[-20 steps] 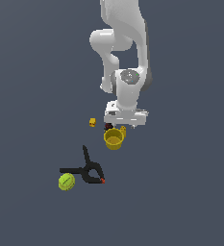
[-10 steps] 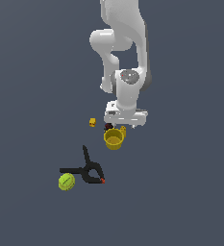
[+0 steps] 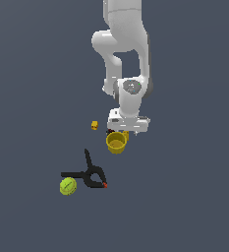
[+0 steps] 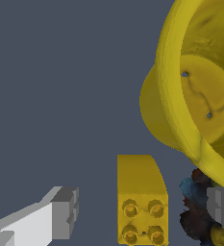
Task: Pick up a designated object from a clutter of objects.
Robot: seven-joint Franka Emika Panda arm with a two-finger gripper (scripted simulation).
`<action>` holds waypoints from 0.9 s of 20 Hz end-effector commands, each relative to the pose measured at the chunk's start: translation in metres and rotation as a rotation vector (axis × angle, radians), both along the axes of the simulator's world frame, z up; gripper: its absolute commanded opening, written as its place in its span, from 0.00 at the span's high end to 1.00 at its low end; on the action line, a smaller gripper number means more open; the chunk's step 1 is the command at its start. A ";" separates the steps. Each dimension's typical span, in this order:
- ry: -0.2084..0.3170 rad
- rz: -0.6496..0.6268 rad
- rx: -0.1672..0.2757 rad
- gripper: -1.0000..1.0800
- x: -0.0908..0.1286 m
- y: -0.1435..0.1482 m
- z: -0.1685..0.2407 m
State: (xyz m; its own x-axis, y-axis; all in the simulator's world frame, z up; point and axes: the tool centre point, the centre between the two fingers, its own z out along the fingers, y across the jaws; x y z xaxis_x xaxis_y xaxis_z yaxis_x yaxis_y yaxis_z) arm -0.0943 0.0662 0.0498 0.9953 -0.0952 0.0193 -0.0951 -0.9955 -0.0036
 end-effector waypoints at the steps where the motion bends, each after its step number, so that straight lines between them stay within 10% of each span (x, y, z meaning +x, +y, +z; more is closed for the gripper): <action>1: 0.014 0.000 -0.001 0.04 -0.005 0.000 -0.015; 12: 0.020 0.001 -0.002 0.04 -0.007 0.000 -0.028; 13: 0.020 0.001 -0.002 1.00 -0.007 0.000 -0.028; 18: 0.020 0.001 -0.002 1.00 -0.007 0.000 -0.028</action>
State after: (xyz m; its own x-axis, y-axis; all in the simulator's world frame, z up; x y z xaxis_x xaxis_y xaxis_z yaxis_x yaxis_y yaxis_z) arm -0.0951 0.0673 0.0357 0.9948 -0.0986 0.0252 -0.0985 -0.9951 -0.0050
